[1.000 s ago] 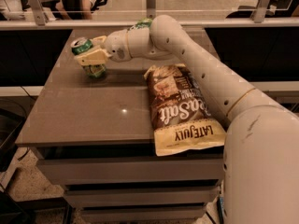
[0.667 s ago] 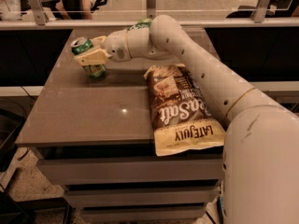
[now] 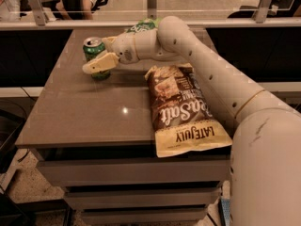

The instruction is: Place green can upright

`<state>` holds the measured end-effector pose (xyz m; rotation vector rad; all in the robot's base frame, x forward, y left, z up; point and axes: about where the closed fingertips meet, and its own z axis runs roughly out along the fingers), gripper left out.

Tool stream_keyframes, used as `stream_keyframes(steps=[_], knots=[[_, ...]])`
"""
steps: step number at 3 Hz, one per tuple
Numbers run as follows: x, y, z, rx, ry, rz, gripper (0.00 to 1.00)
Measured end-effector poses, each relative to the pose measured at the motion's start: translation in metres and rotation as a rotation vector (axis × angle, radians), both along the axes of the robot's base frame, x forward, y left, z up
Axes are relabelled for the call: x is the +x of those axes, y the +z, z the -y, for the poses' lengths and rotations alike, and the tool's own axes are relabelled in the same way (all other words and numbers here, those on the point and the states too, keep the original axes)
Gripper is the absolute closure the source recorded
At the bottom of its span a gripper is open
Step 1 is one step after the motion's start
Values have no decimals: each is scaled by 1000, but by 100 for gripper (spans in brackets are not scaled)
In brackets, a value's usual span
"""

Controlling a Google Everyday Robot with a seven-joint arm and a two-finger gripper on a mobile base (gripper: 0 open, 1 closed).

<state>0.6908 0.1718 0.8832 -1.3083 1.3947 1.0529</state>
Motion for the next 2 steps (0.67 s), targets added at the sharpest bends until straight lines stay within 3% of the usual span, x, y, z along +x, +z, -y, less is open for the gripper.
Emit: stream_keyframes(steps=[1, 2], knots=[[3, 2, 20, -25, -21, 8, 0], [14, 12, 55, -64, -54, 54, 0]])
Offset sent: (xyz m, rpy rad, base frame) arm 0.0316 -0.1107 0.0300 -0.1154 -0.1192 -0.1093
